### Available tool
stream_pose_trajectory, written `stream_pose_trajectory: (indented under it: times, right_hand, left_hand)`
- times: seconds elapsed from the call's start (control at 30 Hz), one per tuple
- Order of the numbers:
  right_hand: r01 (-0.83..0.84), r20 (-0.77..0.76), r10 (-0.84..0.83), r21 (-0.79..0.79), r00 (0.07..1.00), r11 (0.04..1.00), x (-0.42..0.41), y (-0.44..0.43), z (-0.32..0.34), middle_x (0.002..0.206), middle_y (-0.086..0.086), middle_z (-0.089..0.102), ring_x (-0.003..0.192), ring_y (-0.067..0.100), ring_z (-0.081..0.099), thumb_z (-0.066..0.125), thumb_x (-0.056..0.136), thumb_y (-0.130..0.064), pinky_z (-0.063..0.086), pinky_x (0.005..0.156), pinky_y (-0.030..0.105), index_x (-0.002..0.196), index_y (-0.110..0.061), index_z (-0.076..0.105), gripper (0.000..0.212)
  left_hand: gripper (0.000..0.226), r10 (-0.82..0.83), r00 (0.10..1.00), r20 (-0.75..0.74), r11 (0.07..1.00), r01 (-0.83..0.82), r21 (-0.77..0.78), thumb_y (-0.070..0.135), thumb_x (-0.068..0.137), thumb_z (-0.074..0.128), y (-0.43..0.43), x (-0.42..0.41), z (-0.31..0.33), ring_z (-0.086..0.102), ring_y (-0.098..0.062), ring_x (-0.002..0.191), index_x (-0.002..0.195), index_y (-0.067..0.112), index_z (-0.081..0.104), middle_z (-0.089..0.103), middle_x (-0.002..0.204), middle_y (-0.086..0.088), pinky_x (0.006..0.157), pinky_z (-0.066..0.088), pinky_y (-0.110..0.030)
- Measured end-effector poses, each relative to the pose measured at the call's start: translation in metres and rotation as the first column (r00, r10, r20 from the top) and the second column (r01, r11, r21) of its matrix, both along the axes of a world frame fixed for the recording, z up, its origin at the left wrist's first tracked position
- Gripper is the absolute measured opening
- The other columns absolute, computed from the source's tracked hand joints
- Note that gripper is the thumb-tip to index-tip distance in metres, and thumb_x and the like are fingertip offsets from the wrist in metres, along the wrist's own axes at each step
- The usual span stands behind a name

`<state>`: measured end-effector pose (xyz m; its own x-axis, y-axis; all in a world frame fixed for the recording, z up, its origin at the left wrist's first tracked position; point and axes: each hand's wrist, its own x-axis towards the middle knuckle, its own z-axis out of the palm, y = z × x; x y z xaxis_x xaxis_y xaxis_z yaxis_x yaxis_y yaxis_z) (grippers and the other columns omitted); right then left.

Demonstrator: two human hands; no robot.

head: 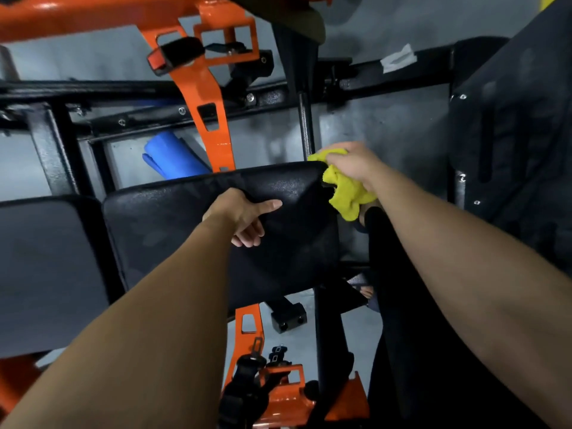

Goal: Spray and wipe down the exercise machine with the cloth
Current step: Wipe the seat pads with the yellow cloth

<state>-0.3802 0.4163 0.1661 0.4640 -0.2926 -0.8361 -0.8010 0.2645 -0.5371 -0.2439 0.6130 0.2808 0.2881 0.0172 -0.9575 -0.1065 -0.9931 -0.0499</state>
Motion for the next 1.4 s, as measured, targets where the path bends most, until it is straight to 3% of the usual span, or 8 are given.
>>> stream_pose_trajectory:
  times: [0.17, 0.33, 0.53, 0.67, 0.83, 0.93, 1.2, 1.4]
  right_hand:
    - [0.202, 0.038, -0.202, -0.013, 0.979, 0.979, 0.006, -0.002, 0.002, 0.085, -0.009, 0.074, 0.080, 0.013, 0.069, 0.062, 0.089, -0.024, 0.053, 0.073, 0.024, 0.095, -0.038, 0.073, 0.019]
    - [0.177, -0.016, -0.177, -0.008, 0.984, 0.984, -0.033, 0.024, 0.002, 0.088, 0.000, 0.069, 0.084, 0.018, 0.065, 0.062, 0.092, -0.027, 0.047, 0.078, 0.025, 0.102, -0.029, 0.071, 0.014]
    - [0.254, -0.306, -0.167, 0.272, 0.937, 0.928, -0.134, 0.108, -0.014, 0.073, 0.007, 0.070, 0.076, 0.030, 0.066, 0.065, 0.088, -0.022, 0.054, 0.077, 0.046, 0.082, -0.021, 0.076, 0.012]
    - [0.305, -0.410, -0.155, 0.330, 0.899, 0.893, -0.163, 0.137, -0.004, 0.072, 0.011, 0.062, 0.073, 0.028, 0.061, 0.063, 0.084, -0.018, 0.050, 0.072, 0.043, 0.067, -0.024, 0.072, 0.021]
    - [0.178, -0.243, -0.135, 0.164, 0.961, 0.970, -0.107, 0.092, -0.012, 0.083, 0.007, 0.072, 0.073, 0.019, 0.066, 0.067, 0.090, -0.010, 0.056, 0.075, 0.034, 0.098, -0.018, 0.076, 0.015]
    - [0.187, -0.111, -0.180, 0.053, 0.977, 0.981, -0.047, 0.039, -0.012, 0.073, -0.001, 0.069, 0.064, 0.009, 0.063, 0.068, 0.087, -0.011, 0.054, 0.067, 0.026, 0.085, -0.020, 0.075, 0.011]
    - [0.155, 0.085, -0.157, 0.032, 0.984, 0.987, 0.025, -0.018, 0.004, 0.084, -0.006, 0.072, 0.076, 0.011, 0.067, 0.063, 0.088, -0.019, 0.054, 0.068, 0.025, 0.100, -0.034, 0.072, 0.021]
    - [0.038, -0.040, -0.040, -0.053, 0.998, 0.998, -0.034, 0.011, 0.002, 0.087, 0.001, 0.068, 0.074, 0.013, 0.063, 0.066, 0.075, -0.032, 0.051, 0.069, 0.025, 0.083, -0.027, 0.074, 0.013]
  left_hand:
    - [0.073, 0.025, 1.000, 0.000, 1.000, -0.025, 0.008, 0.073, 0.087, 0.063, -0.001, 0.000, 0.002, 0.065, -0.021, 0.047, 0.074, 0.001, 0.074, 0.074, 0.067, -0.015, 0.062, 0.057, -0.032]
    - [0.074, 0.020, 1.000, -0.004, 1.000, -0.020, 0.019, 0.073, 0.086, 0.062, -0.002, 0.001, 0.003, 0.066, -0.020, 0.047, 0.076, 0.001, 0.075, 0.074, 0.067, -0.014, 0.061, 0.057, -0.031]
    - [0.074, 0.030, 1.000, -0.004, 1.000, -0.030, 0.006, 0.073, 0.086, 0.063, -0.002, 0.001, 0.002, 0.068, -0.021, 0.050, 0.077, 0.000, 0.075, 0.075, 0.067, -0.014, 0.063, 0.058, -0.032]
    - [0.074, 0.037, 0.999, -0.001, 0.999, -0.037, 0.011, 0.073, 0.085, 0.064, 0.000, 0.000, -0.002, 0.068, -0.021, 0.050, 0.076, 0.001, 0.075, 0.075, 0.067, -0.013, 0.062, 0.056, -0.032]
    - [0.074, 0.044, 0.999, 0.003, 0.999, -0.044, -0.006, 0.074, 0.085, 0.064, 0.001, 0.000, -0.003, 0.068, -0.022, 0.051, 0.076, 0.001, 0.075, 0.075, 0.067, -0.014, 0.063, 0.057, -0.032]
    - [0.075, 0.039, 0.999, -0.004, 0.999, -0.039, 0.005, 0.075, 0.085, 0.064, 0.000, 0.001, -0.003, 0.068, -0.023, 0.052, 0.076, 0.001, 0.075, 0.075, 0.067, -0.014, 0.067, 0.060, -0.034]
    - [0.075, 0.026, 1.000, 0.010, 1.000, -0.026, 0.014, 0.076, 0.084, 0.064, 0.001, 0.001, -0.003, 0.069, -0.022, 0.051, 0.075, 0.002, 0.075, 0.075, 0.067, -0.014, 0.071, 0.062, -0.035]
    - [0.076, 0.023, 1.000, 0.003, 1.000, -0.023, 0.018, 0.076, 0.085, 0.062, -0.002, 0.002, 0.001, 0.072, -0.022, 0.056, 0.078, 0.002, 0.077, 0.075, 0.067, -0.012, 0.078, 0.064, -0.038]
